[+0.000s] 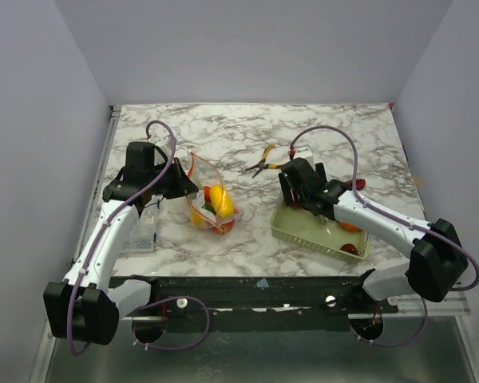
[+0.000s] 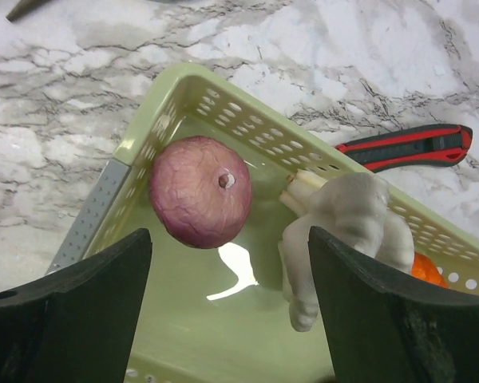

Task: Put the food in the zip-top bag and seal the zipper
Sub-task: Pick up the fake vegetable from the bin.

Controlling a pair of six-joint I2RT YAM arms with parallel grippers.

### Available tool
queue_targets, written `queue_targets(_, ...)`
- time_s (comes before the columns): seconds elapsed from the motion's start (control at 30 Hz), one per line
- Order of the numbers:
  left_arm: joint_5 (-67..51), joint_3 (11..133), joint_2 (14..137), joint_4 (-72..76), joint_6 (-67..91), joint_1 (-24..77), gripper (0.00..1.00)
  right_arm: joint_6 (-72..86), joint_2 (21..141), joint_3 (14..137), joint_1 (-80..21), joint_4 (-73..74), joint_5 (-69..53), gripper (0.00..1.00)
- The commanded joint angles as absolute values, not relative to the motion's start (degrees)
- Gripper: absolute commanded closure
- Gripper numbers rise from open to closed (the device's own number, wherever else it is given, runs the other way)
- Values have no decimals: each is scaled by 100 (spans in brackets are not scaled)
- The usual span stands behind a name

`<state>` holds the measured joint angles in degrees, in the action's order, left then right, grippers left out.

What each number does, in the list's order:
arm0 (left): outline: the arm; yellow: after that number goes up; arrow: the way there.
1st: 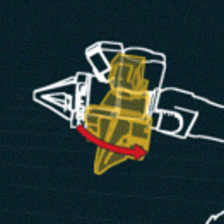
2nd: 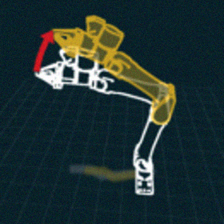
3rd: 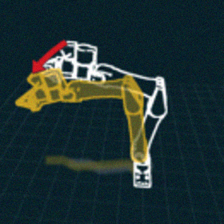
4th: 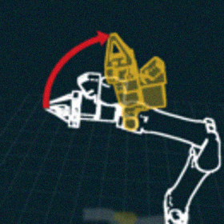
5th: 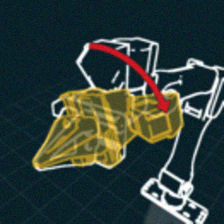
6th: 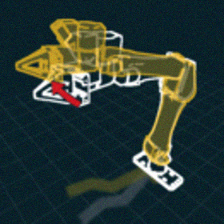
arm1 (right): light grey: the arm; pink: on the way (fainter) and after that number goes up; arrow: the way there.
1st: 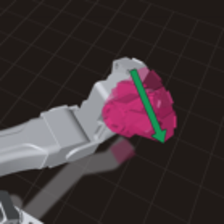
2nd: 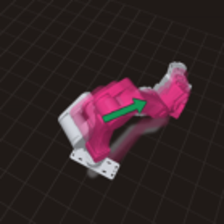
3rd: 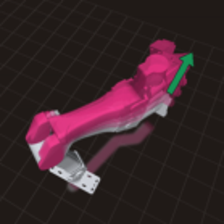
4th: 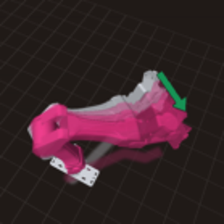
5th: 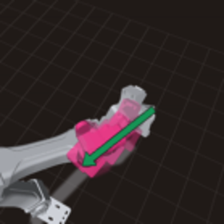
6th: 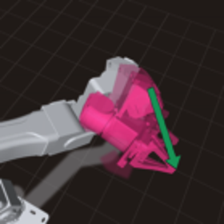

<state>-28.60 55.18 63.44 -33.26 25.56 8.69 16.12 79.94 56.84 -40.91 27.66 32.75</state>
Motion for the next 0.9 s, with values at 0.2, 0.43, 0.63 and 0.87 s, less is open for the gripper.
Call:
queue_targets(0.2,-3144,5468,6148,-3236,2452,870,100,766,8231,5159,-4078,2175,3094,16)
queue_targets(0.43,-3164,5348,6016,-3184,2461,875,100,670,8596,5093,-4071,1600,2663,17)
queue_targets(0.63,-3155,5317,5999,-3184,2452,870,100,612,9136,5285,-4079,1624,3000,23)
queue_targets(0.87,-3086,5302,5977,-3187,2443,870,100,703,9361,5382,-4092,1712,3340,31)
